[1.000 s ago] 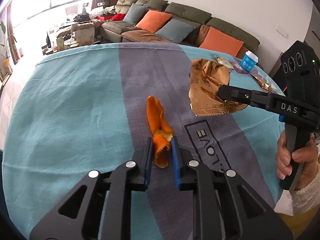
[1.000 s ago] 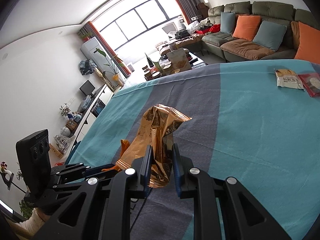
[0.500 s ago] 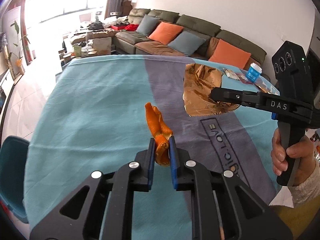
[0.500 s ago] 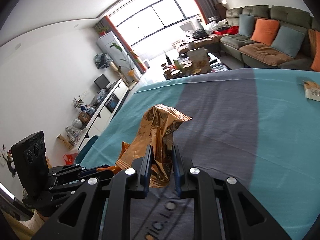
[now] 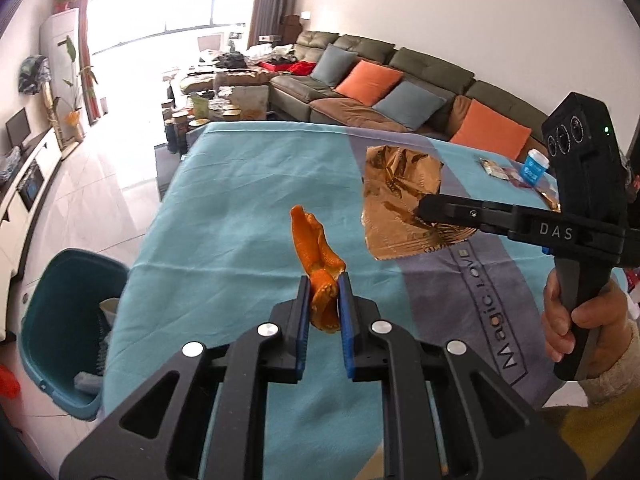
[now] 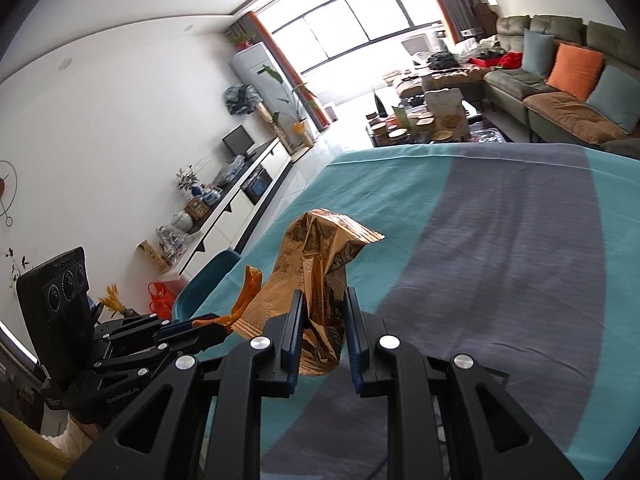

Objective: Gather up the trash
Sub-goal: 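Lift and carry the orange peel and gold wrapper with both grippers over the teal bin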

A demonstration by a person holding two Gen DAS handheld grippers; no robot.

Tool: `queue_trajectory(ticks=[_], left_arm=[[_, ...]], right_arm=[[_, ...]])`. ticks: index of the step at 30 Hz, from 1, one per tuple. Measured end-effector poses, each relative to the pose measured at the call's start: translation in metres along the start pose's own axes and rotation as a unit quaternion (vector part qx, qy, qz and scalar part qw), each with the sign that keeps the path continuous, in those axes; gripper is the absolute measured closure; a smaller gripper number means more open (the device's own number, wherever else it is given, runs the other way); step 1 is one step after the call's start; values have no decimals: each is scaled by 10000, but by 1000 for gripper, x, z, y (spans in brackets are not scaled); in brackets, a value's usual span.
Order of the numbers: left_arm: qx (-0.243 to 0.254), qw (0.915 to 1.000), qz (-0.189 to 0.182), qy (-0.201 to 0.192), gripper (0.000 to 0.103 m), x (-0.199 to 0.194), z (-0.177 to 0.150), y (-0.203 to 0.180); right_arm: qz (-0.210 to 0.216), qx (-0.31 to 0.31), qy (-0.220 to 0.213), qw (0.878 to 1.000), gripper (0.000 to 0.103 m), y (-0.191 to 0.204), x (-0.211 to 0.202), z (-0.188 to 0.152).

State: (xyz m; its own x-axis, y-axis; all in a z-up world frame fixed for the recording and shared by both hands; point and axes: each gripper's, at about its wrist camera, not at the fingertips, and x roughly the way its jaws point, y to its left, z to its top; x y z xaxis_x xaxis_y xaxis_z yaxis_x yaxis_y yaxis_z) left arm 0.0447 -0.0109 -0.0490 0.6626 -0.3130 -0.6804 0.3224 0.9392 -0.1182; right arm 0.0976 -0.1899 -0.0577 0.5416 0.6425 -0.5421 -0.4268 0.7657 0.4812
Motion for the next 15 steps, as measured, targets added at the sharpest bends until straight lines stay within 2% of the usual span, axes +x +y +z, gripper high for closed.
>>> queue_trajectory(ticks=[15], left_arm=[[-365, 9986, 375, -109, 89, -27, -16, 36]], right_arm=[[259, -311, 222, 9989, 85, 37, 30, 3]])
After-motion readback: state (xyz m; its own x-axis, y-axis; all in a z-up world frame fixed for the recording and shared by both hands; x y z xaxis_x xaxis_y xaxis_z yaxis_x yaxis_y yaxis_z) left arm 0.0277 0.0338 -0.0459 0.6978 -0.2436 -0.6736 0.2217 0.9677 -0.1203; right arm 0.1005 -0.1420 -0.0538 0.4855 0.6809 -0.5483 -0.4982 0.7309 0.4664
